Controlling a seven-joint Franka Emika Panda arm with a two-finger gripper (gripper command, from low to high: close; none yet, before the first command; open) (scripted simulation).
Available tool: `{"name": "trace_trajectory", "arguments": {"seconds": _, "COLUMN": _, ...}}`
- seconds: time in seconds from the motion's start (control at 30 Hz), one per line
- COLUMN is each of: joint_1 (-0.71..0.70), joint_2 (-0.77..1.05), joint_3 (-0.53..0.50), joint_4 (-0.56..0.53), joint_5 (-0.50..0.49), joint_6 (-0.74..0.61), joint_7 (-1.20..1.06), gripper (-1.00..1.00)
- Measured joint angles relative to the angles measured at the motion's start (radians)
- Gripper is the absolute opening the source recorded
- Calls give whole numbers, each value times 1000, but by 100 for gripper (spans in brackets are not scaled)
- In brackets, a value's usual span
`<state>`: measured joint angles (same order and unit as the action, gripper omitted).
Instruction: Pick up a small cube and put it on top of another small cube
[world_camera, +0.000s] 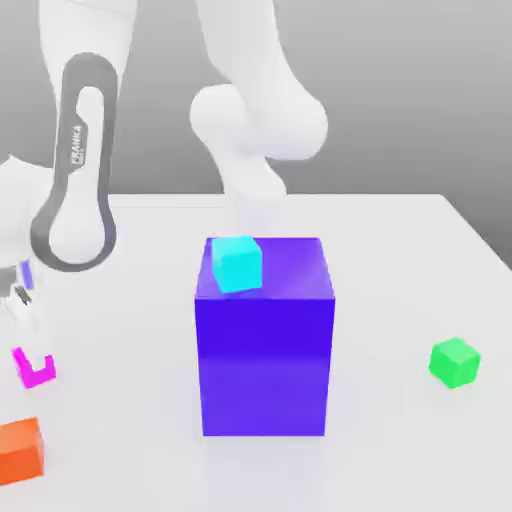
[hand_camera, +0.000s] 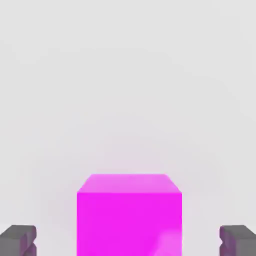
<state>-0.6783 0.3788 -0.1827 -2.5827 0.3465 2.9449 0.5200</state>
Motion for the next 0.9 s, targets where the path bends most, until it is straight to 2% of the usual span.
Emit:
{"name": "trace_trajectory", "arguments": {"seconds": 0.23, "joint_1": 0, "joint_2": -4, "joint_3": -1, "joint_4": -1, "joint_5": -6, "joint_6": -4, "joint_7": 5, "gripper": -100}}
{"name": "trace_trajectory", "arguments": {"seconds": 0.43, "joint_1": 88, "joint_2": -182, "joint_3": -113, "joint_4": -34, "joint_5": -176, "joint_6": -140, "joint_7": 128, "gripper": -100}}
{"name": "trace_trajectory", "arguments": {"seconds": 0.67, "joint_1": 303, "joint_2": -151, "joint_3": 85, "joint_4": 99, "joint_5": -259, "joint_6": -169, "joint_7": 116, "gripper": -100}}
{"name": "trace_trajectory", "arguments": {"seconds": 0.9, "joint_1": 494, "joint_2": -204, "joint_3": 262, "joint_4": 84, "joint_5": -297, "joint_6": -195, "joint_7": 151, "gripper": -100}}
